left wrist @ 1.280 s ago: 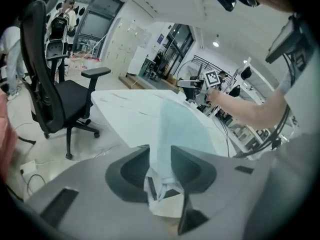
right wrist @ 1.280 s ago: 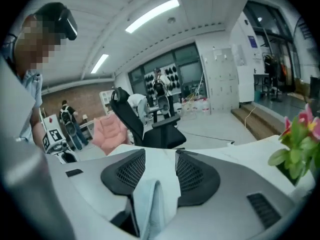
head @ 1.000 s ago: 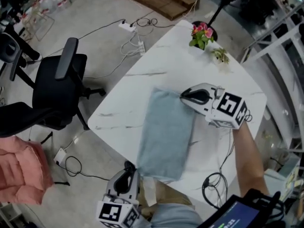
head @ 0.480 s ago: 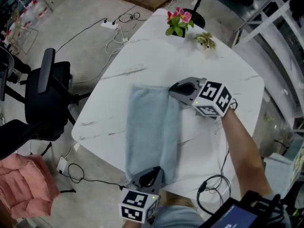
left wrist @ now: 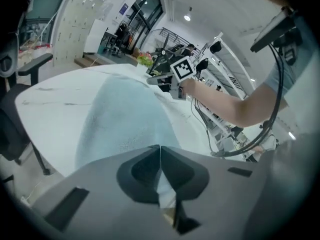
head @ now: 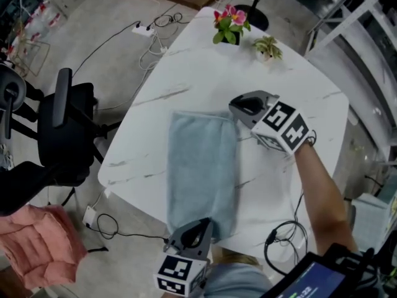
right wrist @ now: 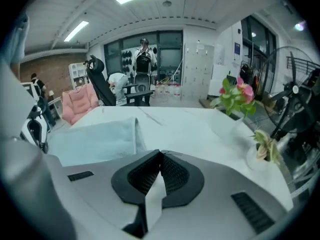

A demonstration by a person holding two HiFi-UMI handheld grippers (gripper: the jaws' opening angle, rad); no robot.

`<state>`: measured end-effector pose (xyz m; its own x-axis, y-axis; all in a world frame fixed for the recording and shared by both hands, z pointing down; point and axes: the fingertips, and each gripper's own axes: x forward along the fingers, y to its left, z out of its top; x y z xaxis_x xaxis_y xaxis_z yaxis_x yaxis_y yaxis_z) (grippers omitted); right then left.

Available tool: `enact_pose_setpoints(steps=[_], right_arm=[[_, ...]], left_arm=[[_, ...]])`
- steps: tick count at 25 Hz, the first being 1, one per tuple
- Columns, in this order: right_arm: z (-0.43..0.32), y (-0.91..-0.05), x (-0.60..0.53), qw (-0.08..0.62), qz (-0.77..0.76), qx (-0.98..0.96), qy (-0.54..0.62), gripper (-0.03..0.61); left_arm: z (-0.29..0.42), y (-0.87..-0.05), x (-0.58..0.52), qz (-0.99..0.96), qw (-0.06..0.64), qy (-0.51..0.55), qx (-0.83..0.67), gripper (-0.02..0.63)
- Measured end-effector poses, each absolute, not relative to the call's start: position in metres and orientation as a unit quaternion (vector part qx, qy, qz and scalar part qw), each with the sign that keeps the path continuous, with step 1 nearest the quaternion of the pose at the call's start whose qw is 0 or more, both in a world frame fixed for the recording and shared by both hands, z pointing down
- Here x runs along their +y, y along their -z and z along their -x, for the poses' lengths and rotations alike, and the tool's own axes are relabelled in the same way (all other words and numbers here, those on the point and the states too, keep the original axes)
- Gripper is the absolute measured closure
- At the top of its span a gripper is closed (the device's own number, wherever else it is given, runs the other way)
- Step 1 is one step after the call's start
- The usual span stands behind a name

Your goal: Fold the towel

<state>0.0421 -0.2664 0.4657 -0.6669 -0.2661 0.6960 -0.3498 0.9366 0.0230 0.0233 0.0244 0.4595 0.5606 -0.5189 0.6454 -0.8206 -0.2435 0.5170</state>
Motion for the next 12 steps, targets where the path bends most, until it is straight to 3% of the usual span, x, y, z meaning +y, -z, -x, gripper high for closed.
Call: enact_pose_setpoints(steps=[6, 12], right_arm=[[-0.02, -0.448, -0.215, 0.362, -0.102, -0.927, 0.019, 0.558], [-0.013, -0.486, -0.206, 0.424, -0.089, -0.901, 0.027, 0.56]], left_arm=[[0.026, -0.466, 0.044, -0.738, 0.443, -0.199, -0.469, 0.604], [0.034, -0.487, 0.038, -0.753, 0.417, -0.262, -0.437, 0.606]])
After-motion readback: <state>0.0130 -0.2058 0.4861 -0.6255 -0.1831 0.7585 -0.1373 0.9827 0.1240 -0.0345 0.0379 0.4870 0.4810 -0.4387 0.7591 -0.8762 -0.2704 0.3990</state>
